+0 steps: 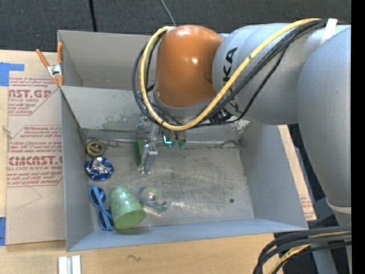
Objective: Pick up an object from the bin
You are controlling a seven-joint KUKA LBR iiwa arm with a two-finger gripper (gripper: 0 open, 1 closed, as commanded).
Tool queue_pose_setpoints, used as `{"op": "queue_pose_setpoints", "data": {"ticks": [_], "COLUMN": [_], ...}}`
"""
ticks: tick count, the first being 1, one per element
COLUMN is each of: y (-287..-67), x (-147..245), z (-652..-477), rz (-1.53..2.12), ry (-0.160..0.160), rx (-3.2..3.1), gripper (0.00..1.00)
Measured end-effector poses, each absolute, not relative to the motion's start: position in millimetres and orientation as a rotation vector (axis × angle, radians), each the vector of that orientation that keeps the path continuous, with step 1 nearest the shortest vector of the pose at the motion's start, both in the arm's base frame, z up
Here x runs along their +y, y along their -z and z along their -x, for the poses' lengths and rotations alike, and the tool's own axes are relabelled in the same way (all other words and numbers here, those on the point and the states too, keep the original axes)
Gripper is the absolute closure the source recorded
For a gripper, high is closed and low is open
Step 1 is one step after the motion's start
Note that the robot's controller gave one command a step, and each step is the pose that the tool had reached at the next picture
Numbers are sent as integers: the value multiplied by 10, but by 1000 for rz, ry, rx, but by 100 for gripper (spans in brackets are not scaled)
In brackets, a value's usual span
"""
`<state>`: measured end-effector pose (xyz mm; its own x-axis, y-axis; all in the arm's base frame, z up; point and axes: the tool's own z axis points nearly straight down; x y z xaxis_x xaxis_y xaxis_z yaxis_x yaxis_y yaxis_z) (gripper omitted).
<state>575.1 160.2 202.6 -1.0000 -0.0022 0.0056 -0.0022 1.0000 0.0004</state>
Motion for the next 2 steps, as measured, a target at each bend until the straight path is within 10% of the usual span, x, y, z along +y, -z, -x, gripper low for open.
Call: {"op": "queue_pose_setpoints", "data": {"ticks": [1,2], "y": [-948,-900], "x": [1166,1257], "z": [-5909,-5936], "rz": [-192,1], "ry": [9,8], "rx": [-3155,-3158], "gripper": [0,0]}}
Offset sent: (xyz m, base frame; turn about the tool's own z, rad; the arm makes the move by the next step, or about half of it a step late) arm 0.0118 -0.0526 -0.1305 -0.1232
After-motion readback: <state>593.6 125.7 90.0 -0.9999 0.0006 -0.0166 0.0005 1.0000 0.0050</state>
